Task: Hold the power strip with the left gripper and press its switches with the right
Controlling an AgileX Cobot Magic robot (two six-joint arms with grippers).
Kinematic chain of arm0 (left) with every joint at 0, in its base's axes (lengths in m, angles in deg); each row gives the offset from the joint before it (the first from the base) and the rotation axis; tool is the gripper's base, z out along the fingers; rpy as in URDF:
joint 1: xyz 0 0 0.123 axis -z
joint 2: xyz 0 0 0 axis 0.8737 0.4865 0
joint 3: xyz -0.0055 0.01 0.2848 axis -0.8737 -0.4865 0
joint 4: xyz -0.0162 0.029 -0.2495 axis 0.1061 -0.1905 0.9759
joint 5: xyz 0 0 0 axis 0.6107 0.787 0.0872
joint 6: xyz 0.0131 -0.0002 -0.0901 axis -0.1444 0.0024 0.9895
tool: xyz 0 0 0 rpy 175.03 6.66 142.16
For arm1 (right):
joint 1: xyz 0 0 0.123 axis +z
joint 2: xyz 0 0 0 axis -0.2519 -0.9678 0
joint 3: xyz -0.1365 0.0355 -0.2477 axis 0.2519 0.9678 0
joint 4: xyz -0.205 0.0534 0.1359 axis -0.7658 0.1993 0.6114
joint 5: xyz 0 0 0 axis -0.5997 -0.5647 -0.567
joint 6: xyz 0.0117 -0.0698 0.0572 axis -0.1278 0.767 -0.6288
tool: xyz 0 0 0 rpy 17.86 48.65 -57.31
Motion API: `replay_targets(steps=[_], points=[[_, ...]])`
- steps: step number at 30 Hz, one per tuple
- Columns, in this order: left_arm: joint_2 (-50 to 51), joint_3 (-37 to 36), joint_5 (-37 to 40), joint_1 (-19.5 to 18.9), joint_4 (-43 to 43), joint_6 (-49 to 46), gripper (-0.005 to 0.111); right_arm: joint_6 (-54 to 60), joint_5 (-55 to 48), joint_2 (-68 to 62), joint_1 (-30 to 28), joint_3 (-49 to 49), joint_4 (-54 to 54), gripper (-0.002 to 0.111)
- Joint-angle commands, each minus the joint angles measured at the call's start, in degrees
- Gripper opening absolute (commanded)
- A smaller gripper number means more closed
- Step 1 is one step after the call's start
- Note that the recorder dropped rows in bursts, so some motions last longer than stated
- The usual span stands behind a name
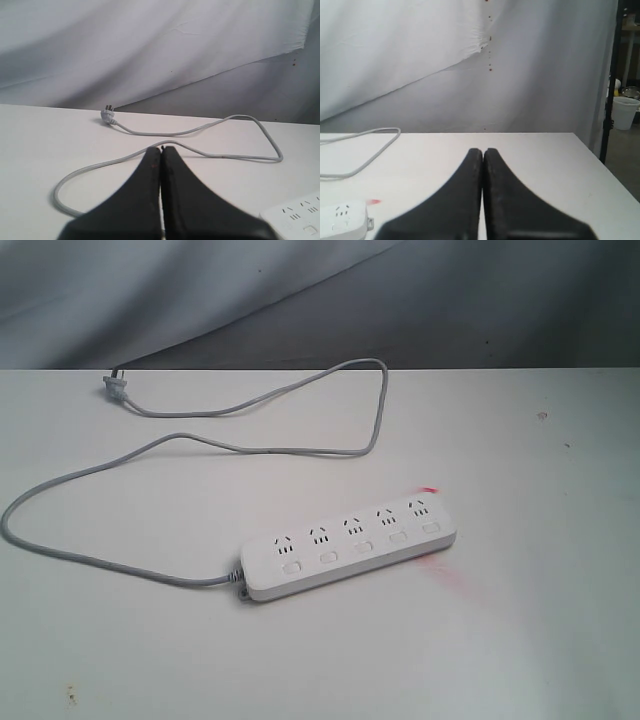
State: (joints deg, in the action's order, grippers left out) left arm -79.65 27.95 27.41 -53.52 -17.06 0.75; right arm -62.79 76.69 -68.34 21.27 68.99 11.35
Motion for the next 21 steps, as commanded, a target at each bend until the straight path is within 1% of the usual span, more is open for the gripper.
replay_targets(steps=[1,4,14,21], points=[[-0.27,-0.28,-0.3,0.25,-0.09,-0.06,0.0,27.53,-0.21,0.22,-0.35,0.2,24.2,0.0],[-0.27,-0.28,-0.3,0.25,-0.09,-0.06,0.0,32.53,-0.21,0.22,-0.35,0.2,29.84,0.0],[-0.27,-0.28,-0.3,0.25,-0.09,-0.06,0.0,31.96,0.28,0.22,-0.35,0.2,32.58,0.0],[-0.27,-0.28,-0.3,0.25,-0.09,-0.06,0.0,31.96,0.28,0.22,-0.35,0.2,32.58,0.0]])
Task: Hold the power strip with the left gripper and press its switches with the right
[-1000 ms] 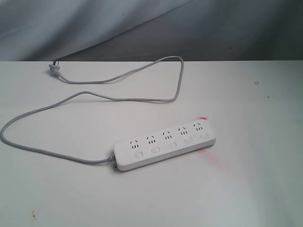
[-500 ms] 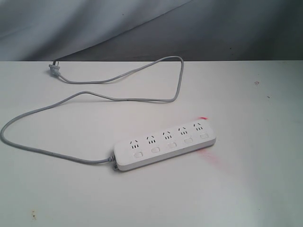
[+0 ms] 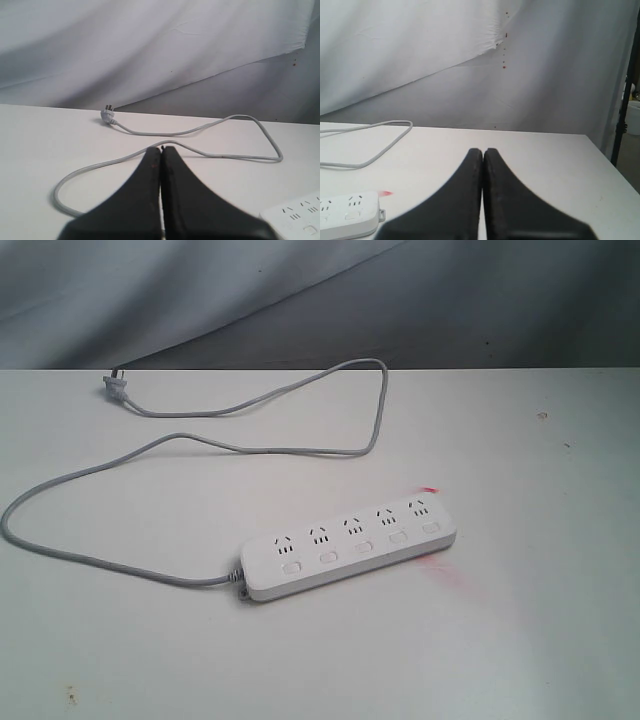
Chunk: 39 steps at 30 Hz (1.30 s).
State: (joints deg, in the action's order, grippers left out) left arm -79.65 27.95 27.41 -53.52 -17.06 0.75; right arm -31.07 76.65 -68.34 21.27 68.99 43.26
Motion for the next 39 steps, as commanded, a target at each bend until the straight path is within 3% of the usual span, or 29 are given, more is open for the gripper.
replay_targets(steps=[1,39], points=[[-0.27,-0.28,-0.3,0.25,-0.09,-0.06,0.0,0.25,0.31,0.22,-0.35,0.2,0.67,0.0],[-0.27,-0.28,-0.3,0.25,-0.09,-0.06,0.0,0.12,0.31,0.22,1.31,0.2,0.62,0.0]])
